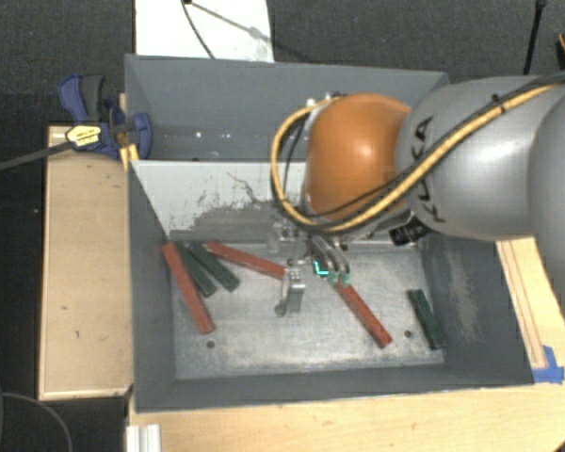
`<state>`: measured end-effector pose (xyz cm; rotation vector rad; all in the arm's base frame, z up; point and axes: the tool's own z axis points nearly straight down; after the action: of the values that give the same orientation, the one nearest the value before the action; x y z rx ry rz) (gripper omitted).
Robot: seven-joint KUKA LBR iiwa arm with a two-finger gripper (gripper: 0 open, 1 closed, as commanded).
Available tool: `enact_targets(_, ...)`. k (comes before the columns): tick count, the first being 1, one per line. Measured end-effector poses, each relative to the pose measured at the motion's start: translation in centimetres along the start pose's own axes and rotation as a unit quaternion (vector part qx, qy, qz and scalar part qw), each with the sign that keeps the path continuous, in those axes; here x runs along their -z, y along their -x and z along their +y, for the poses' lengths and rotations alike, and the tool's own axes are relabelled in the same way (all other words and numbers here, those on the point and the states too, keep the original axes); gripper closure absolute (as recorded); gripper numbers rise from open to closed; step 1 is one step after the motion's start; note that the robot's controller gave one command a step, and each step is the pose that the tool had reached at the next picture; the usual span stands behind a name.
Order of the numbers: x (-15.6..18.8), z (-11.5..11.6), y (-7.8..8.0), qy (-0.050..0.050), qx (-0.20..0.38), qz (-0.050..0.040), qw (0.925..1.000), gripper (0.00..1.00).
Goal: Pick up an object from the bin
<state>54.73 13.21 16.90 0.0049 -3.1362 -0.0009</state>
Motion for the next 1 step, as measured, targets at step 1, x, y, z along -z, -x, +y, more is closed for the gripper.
enact_targets(1, -10.30, -2.48, 2.59, -0.001, -0.051, -0.0006, 0.9987, 0.00)
